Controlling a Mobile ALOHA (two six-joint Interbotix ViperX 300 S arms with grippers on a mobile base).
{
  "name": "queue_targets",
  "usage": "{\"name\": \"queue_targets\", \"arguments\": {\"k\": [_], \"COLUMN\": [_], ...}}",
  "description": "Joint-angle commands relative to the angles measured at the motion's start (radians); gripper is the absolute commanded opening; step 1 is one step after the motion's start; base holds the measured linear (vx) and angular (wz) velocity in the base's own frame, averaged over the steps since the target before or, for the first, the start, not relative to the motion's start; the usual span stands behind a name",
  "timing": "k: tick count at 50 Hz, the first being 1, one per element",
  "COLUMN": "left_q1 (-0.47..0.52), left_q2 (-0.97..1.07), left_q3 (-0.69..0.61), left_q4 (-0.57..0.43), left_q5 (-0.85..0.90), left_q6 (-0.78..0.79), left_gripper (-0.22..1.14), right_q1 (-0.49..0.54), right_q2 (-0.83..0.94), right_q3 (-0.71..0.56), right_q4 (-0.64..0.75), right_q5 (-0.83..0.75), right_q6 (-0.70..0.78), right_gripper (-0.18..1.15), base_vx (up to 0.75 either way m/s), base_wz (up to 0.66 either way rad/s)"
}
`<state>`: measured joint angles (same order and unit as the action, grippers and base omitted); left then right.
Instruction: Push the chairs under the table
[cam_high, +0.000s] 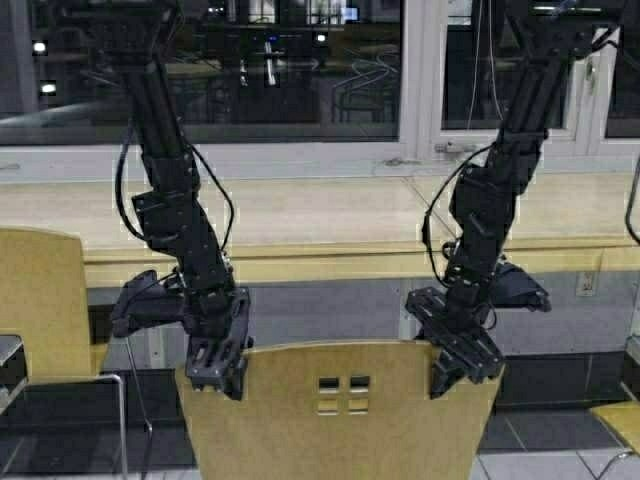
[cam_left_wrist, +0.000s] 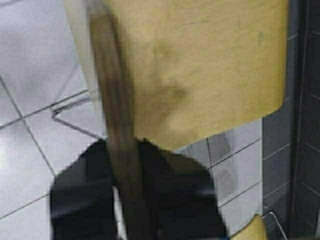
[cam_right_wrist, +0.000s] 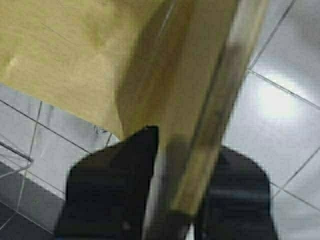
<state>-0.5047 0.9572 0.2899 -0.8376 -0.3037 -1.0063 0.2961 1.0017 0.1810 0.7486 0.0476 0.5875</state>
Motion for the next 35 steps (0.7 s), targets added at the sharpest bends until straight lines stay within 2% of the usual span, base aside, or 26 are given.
{"name": "queue_targets", "arguments": {"k": [1,12,35], "left_q1": [0.017,0.020,0.021], "left_q2": [-0.012,-0.014,-0.034], "left_q3": [-0.034,-0.035,-0.021], "left_q4": [0.006,0.006,0.008], "left_q5": [-0.014,-0.011,-0.009], "left_q6": [0.015,0.015,0.017], "left_gripper": [0.08,0.08,0.08], "right_q1": [0.009,0.009,0.003], "right_q2": [-0.009,-0.014,-0.023], "right_q3": [-0.052,-0.055,-0.046], "right_q4": [-0.012,-0.014,-0.031], "right_q5": [-0.003,0.044,0.041], "right_q6": [-0.034,-0.034,-0.095], "right_gripper": [0.26,0.26,0.26], "base_vx": [0.07,0.12,0.19], "base_wz": [0.05,0.02,0.04]}}
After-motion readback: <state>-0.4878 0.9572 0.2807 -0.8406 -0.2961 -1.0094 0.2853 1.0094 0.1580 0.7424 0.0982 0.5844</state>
